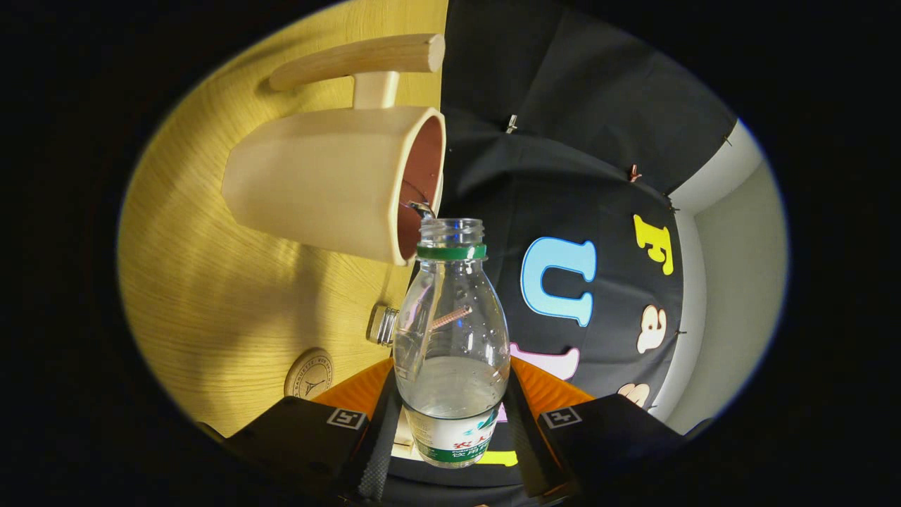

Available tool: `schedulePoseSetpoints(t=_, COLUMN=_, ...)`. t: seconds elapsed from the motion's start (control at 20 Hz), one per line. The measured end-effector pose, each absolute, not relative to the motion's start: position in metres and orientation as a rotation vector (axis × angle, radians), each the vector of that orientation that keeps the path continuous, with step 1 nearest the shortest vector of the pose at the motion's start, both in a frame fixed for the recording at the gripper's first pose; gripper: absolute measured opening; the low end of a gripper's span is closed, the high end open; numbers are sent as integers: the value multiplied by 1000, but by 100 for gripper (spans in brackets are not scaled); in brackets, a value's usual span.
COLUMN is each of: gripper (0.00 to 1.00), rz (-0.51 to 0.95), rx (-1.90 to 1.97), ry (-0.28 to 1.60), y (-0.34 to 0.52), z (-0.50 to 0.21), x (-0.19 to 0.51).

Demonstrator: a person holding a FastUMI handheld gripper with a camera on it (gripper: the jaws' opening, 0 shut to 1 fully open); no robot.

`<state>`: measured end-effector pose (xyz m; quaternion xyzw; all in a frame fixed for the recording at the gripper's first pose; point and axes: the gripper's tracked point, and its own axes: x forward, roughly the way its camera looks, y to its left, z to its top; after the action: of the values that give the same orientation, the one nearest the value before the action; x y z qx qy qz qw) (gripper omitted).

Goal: Take the bottle from table, then pour the juice into the cup, finally place the bottle on the coaster

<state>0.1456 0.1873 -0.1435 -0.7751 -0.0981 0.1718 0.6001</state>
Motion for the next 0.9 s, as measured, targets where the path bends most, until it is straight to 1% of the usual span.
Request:
schedulePoseSetpoints(t=0.5, gripper=74, rz=411, rx=-1844, ry=-239, y=190, z=-141, x=145)
schedulePoseSetpoints(t=0.9, gripper=74, rz=406, rx=-1884, ry=-288, y=198, z=-138, x=141)
